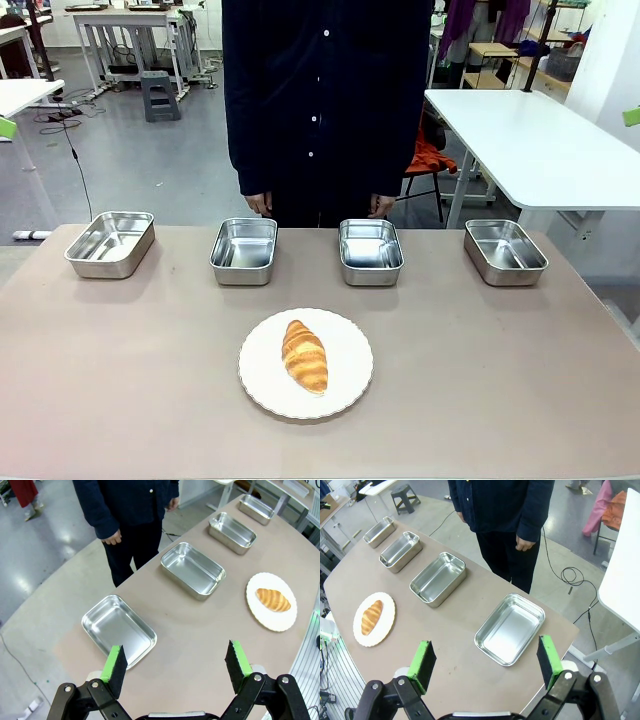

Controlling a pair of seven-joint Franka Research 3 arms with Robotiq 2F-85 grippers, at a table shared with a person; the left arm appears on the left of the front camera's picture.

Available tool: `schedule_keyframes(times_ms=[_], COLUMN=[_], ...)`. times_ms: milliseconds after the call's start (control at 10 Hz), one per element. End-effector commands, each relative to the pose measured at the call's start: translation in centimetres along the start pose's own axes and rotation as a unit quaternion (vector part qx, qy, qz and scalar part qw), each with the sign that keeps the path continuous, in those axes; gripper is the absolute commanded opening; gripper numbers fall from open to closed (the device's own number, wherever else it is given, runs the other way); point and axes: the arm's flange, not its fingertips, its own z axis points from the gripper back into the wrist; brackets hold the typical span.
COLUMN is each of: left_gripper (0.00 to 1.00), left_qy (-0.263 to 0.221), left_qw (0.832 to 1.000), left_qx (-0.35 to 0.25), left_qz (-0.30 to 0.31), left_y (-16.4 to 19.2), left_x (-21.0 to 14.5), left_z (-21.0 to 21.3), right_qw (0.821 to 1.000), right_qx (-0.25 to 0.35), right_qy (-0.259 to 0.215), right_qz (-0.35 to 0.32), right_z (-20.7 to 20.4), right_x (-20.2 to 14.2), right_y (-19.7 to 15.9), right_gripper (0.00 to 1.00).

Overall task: Place the bread in the container.
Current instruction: Place the Butter Roll into the Airtight Container indicated by the human.

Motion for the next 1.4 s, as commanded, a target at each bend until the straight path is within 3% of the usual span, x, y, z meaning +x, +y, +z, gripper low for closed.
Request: schedule_keyframes(times_ms=[0,1300], left_gripper=[1.00,1.00], left_qy=[-0.006,-0.006], left_qw=[1.000,1.000], left_qx=[0.000,0.000], left_qz=[-0.001,-0.001], left_y=[-0.01,-0.01], left_x=[0.00,0.00], left_z=[0.13,0.13], right_qw=[1.000,1.000], right_qx=[0.002,0.002], right_qy=[-0.009,-0.009], right_qz=[0.001,0.001], right_z=[0.04,0.04], right_x=[0.04,0.04], right_y=[0.24,0.24], right_gripper=[1.00,1.00])
